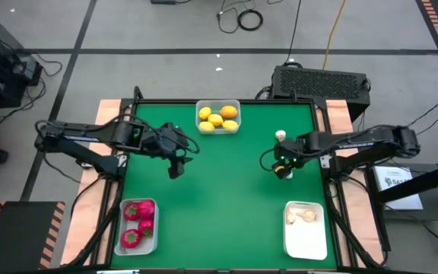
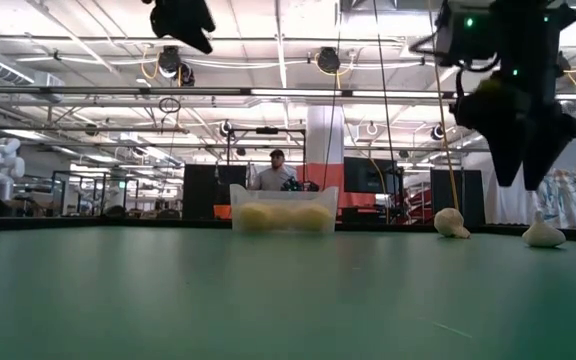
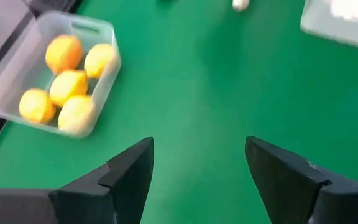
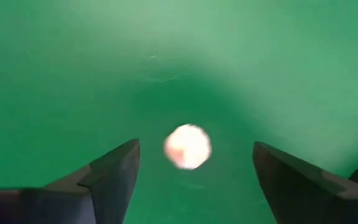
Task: Sort produce into baskets
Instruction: Put the garlic into the white bin
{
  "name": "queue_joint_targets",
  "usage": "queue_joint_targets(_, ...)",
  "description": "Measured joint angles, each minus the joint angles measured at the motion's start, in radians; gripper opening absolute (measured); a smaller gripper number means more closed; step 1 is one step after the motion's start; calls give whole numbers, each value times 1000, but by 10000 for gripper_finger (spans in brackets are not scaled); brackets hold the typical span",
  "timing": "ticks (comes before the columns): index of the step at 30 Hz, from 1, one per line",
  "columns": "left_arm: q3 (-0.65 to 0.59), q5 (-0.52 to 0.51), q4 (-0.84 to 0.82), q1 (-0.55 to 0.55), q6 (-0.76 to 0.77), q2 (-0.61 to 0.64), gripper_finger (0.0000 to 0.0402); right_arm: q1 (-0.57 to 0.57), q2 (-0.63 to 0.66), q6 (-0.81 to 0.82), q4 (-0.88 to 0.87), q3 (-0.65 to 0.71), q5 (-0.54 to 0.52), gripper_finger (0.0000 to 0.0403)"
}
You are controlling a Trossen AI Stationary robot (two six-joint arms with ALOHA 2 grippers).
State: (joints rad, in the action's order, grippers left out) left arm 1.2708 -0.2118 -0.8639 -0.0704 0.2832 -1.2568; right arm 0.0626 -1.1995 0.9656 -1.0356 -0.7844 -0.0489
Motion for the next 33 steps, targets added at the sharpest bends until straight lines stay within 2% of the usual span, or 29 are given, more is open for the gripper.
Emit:
queue_joint_targets(6, -3, 0, 33, 0, -1, -15, 260, 29, 0, 27, 48, 63, -7, 320)
queue_joint_targets(14, -3, 0, 53, 0, -1, -24, 260, 29, 0, 73, 157, 150, 5, 316)
queue_joint_targets(24, -3, -1, 73, 0, -1, -25, 260, 24, 1, 121, 202, 197, 29, 294)
queue_joint_targets(33, -3, -2, 71, 0, -11, -25, 260, -33, -8, 197, 252, 197, 26, 263)
